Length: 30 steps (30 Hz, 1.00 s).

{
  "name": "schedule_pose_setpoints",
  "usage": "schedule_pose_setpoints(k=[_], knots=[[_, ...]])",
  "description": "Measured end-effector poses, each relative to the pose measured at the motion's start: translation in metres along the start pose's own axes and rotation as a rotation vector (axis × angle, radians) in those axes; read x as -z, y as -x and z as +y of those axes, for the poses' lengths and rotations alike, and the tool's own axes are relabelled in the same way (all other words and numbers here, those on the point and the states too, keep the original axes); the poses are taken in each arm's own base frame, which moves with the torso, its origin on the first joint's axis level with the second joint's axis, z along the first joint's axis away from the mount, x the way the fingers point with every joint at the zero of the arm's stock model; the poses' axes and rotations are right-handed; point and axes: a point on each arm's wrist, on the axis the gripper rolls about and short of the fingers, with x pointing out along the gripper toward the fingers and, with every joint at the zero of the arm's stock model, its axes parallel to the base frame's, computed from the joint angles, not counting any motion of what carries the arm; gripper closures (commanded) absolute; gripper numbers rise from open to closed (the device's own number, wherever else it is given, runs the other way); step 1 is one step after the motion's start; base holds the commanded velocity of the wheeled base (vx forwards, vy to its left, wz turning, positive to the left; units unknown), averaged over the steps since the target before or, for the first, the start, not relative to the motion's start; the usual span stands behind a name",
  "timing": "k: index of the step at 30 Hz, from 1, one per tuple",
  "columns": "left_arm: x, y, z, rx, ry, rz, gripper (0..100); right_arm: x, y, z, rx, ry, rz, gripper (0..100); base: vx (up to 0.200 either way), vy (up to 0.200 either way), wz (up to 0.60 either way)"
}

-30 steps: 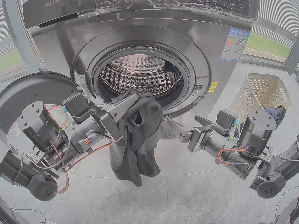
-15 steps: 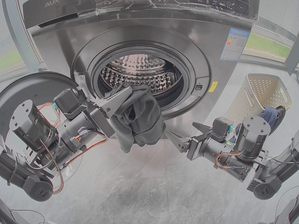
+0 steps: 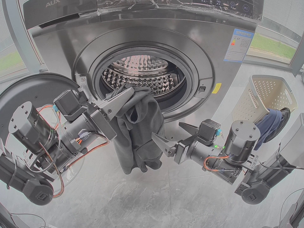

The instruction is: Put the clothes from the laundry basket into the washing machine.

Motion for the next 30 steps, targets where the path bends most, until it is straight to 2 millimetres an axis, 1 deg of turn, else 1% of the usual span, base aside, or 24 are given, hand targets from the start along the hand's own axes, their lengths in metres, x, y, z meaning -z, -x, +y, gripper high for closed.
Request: schedule_pose_setpoints(k=[4, 10, 19, 29, 30], knots=[[0.001, 0.001, 0.000, 0.000, -0.001, 0.003, 100, 0.003, -0.009, 0.000, -0.008, 0.007, -0.008, 0, 0.000, 0.000, 0.00], [0.000, 0.002, -0.001, 0.002, -0.001, 0.004, 100, 0.008, -0.026, -0.005, 0.001, 0.021, -0.021, 0, 0.000, 0.000, 0.00], [-0.002, 0.004, -0.003, 0.007, -0.002, 0.001, 100, 0.014, -0.053, -0.009, 0.004, 0.024, -0.061, 0, 0.000, 0.000, 0.00], [-0.001, 0.004, -0.003, 0.006, -0.001, 0.004, 100, 0.019, -0.061, -0.006, -0.026, 0.030, -0.078, 0, 0.000, 0.000, 0.00], [-0.001, 0.004, -0.003, 0.006, -0.002, 0.003, 100, 0.019, -0.061, -0.006, -0.027, 0.030, -0.081, 100, 0.000, 0.000, 0.00]])
